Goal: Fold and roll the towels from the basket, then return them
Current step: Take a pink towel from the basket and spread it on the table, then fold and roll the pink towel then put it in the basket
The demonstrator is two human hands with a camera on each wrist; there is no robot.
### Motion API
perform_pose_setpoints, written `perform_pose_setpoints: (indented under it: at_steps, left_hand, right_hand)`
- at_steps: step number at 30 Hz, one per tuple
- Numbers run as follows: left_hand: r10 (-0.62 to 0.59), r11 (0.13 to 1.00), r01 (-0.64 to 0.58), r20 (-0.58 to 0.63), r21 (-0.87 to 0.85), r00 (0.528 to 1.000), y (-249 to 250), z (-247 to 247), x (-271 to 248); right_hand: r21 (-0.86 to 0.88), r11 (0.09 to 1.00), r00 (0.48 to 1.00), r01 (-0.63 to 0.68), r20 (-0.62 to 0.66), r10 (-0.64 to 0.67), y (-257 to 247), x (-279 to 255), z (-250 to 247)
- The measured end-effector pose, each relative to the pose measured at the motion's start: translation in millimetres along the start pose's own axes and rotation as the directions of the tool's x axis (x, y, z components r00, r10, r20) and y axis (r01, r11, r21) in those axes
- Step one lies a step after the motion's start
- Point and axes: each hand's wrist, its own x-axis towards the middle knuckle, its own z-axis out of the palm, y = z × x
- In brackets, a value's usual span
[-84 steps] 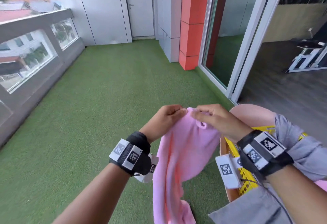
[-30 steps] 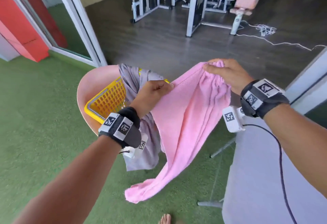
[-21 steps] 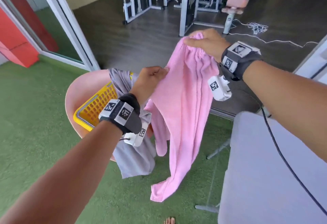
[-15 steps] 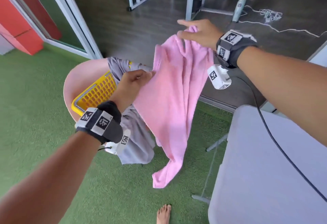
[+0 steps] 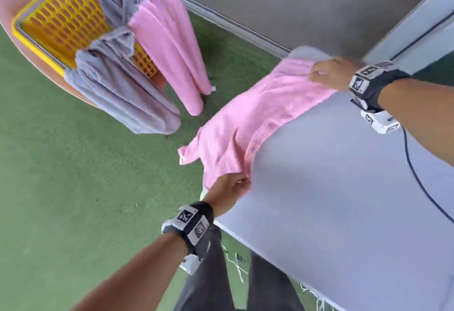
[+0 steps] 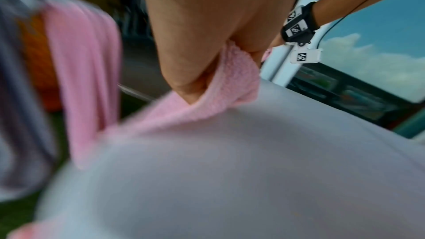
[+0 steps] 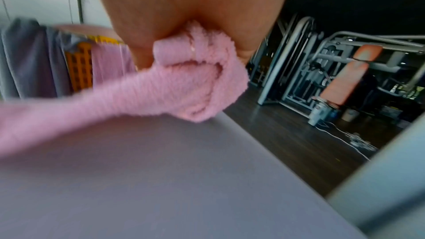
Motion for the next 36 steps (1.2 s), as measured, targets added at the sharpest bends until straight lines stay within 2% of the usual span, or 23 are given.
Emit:
perform_pose_setpoints:
  at_steps: [2,5,6,7,8,9,10,12,14,15,18,21,28,31,36]
  left_hand:
    - [0.028,0.998,-0.020,0.160,-0.054,0.987,24,59,6]
    - [0.110,0.990,-0.057,0.458,-0.127,0.882,70,117,6]
    - [0.125,0.992,-0.092,0.489,-0.092,0.863,80,126,7]
    - [0.151,0.984,-0.176,0.450,0.014,0.880,83,131,9]
    - [0.204,0.940,-0.285,0.363,0.188,0.909,77,134,13]
    - [0.261,0.841,-0.356,0.271,0.407,0.926,69,131,19]
    - [0.294,0.715,-0.376,0.235,0.589,0.926,55,128,25]
    - [0.279,0.532,-0.416,0.311,0.737,0.908,33,123,36]
    - [0.248,0.438,-0.465,0.394,0.769,0.885,17,126,47]
    - [0.239,0.415,-0.474,0.409,0.777,0.881,14,129,52]
    - [0.227,0.377,-0.471,0.414,0.797,0.882,17,145,57]
    - [0.227,0.396,-0.472,0.414,0.788,0.881,36,187,52]
    - [0.181,0.442,-0.512,0.485,0.737,0.855,98,354,33]
    - [0.142,0.415,-0.539,0.533,0.733,0.834,125,430,25]
    - [0.079,0.379,-0.531,0.545,0.758,0.834,161,537,14]
  right_hand:
    - [-0.097,0.986,0.990,-0.138,0.012,0.140,59,-30,16]
    - [-0.366,0.870,0.930,-0.331,0.030,0.366,132,-76,28]
    - [-0.437,0.821,0.916,-0.368,-0.020,0.400,146,-88,31]
    - [-0.445,0.810,0.920,-0.382,-0.100,0.379,148,-101,35]
    - [-0.387,0.849,0.932,-0.360,-0.192,0.308,145,-111,43]
    - [-0.286,0.911,0.936,-0.298,-0.275,0.220,136,-118,53]
    - [-0.181,0.961,0.946,-0.210,-0.286,0.153,124,-123,68]
    - [-0.008,0.997,0.988,-0.071,-0.138,0.069,94,-128,101]
    - [0.105,0.988,0.993,-0.113,0.036,0.110,79,-123,129]
    - [0.126,0.982,0.988,-0.138,0.081,0.128,79,-123,140]
    - [0.138,0.979,0.986,-0.149,0.098,0.137,96,-131,155]
    - [0.192,0.963,0.977,-0.190,0.133,0.167,127,-157,160]
    - [0.175,0.892,0.903,-0.417,0.192,0.385,254,-293,187]
    - [0.191,0.862,0.879,-0.470,0.183,0.439,308,-352,203]
    - [0.285,0.790,0.840,-0.543,0.196,0.506,398,-438,227]
